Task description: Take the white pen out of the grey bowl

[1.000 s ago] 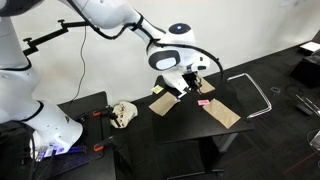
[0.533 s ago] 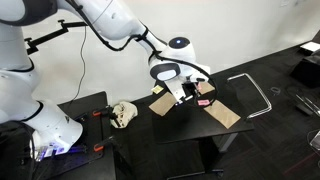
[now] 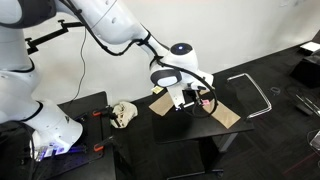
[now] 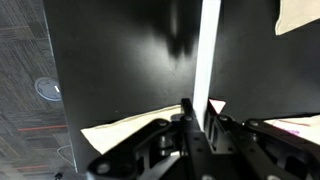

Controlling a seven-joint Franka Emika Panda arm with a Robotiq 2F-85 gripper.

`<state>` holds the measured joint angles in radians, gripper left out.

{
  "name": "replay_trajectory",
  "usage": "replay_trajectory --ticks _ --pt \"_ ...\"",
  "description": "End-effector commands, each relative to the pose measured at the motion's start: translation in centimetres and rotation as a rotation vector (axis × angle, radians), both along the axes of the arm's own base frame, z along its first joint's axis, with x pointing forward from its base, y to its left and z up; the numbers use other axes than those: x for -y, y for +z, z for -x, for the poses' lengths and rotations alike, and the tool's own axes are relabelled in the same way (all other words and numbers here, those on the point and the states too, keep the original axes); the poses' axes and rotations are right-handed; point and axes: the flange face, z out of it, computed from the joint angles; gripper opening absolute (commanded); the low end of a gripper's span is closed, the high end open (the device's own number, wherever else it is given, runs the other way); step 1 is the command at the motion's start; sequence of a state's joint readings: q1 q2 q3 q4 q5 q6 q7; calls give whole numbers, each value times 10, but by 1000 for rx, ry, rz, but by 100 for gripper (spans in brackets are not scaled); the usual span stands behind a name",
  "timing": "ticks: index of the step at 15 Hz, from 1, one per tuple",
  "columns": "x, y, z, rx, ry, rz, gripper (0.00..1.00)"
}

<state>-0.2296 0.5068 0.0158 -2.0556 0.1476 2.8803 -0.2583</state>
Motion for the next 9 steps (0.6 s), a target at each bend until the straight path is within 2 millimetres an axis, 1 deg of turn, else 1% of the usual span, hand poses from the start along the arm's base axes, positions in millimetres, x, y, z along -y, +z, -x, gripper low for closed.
replay_trajectory --ticks 1,8,9 --pt "9 -5 5 11 -53 0 3" --pt "11 -32 6 -27 -62 -18 3" --pt "11 -35 6 -32 -61 -19 6"
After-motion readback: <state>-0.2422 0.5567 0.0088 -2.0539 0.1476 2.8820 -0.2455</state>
